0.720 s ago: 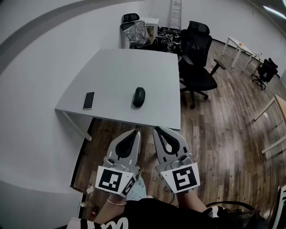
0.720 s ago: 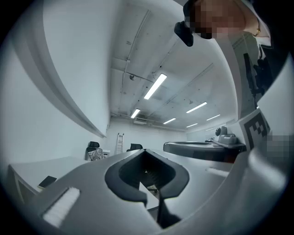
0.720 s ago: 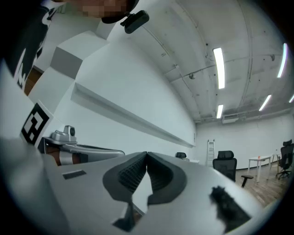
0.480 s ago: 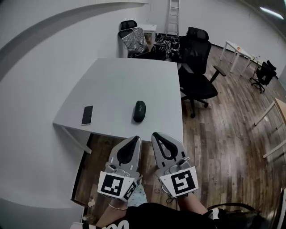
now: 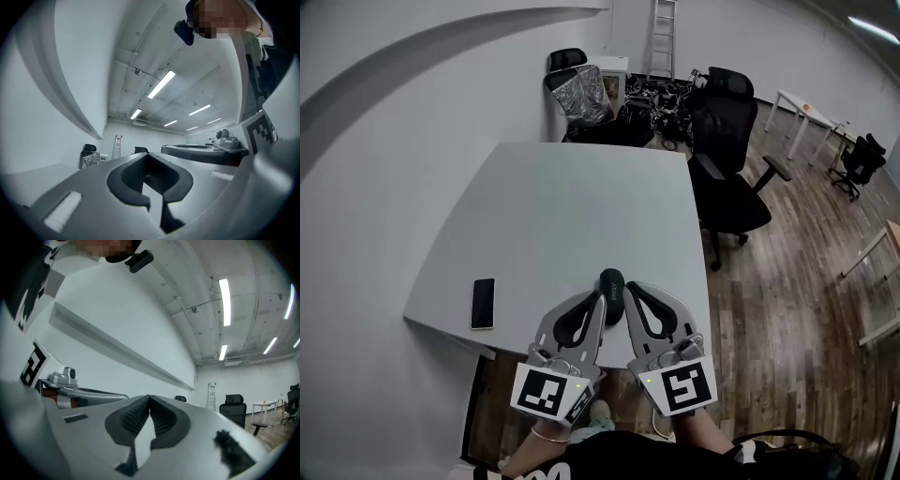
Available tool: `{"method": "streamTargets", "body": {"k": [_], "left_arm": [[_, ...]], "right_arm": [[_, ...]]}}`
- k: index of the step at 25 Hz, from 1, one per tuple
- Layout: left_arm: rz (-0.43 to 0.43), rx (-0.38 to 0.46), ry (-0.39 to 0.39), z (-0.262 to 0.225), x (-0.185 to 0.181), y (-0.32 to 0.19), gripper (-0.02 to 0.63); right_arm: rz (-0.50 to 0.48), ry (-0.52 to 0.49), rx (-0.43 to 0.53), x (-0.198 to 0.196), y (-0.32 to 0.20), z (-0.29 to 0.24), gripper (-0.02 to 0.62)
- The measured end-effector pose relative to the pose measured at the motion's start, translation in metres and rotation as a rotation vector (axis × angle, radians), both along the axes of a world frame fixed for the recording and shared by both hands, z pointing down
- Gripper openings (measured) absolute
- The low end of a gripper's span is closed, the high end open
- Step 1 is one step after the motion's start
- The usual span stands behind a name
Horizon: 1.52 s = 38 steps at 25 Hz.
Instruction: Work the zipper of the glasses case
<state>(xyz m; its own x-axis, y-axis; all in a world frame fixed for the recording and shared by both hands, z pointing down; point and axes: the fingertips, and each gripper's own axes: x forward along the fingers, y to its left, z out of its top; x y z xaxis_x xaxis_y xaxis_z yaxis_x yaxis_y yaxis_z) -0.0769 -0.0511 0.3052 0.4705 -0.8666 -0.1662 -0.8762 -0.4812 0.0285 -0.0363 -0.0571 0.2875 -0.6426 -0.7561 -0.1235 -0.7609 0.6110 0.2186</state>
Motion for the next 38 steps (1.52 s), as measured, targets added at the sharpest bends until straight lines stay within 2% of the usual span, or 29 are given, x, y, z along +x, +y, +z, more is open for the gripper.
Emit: {"method": "streamTargets", "body": {"k": [9, 11, 14, 16, 18, 20, 23, 27, 32, 33, 35, 38], "left_arm": [[0.051, -0.028, 0.015, 0.008, 0.002, -0.067, 0.003], [0.098, -0.067, 0.004, 0.012, 0.004, -0.077, 0.003], [0.192, -0.178, -0.003, 0.032, 0.006, -0.097, 0.003], [0.194, -0.249, -0.02, 0.059, 0.001, -0.113, 0.003], [0.165, -0.363, -0.028, 0.098, -0.007, -0.128, 0.01], [0.158, -0.51, -0.011, 0.141, -0.012, -0.14, 0.128], [0.159, -0.718, 0.03, 0.199, -0.017, -0.15, 0.225], [0.215, -0.941, 0.089, 0.26, -0.01, -0.158, 0.26], [0.215, -1.062, 0.073, 0.302, -0.001, -0.165, 0.281], [0.219, -1.072, 0.074, 0.305, 0.002, -0.165, 0.315], [0.23, -1.078, 0.074, 0.307, 0.01, -0.167, 0.319], [0.247, -1.064, 0.014, 0.307, 0.025, -0.168, 0.325]], "right_arm": [[0.056, 0.019, -0.029, 0.007, -0.07, 0.006, 0.006], [0.053, 0.018, -0.014, 0.008, -0.08, 0.0, 0.006], [0.032, 0.019, 0.014, 0.006, -0.087, -0.01, 0.006], [0.018, 0.027, 0.021, 0.006, -0.089, -0.011, 0.006], [0.009, 0.035, 0.016, 0.006, -0.09, -0.007, 0.006], [0.005, 0.039, 0.012, 0.006, -0.093, -0.004, 0.006], [-0.001, 0.037, 0.009, 0.007, -0.098, -0.004, 0.006], [-0.008, 0.034, 0.005, 0.008, -0.106, -0.004, 0.006], [-0.013, 0.041, -0.012, 0.009, -0.11, 0.004, 0.006], [-0.013, 0.043, -0.014, 0.01, -0.112, 0.005, 0.006], [-0.01, 0.045, -0.017, 0.011, -0.115, 0.007, 0.006], [-0.003, 0.039, -0.022, 0.015, -0.12, 0.009, 0.006]]}}
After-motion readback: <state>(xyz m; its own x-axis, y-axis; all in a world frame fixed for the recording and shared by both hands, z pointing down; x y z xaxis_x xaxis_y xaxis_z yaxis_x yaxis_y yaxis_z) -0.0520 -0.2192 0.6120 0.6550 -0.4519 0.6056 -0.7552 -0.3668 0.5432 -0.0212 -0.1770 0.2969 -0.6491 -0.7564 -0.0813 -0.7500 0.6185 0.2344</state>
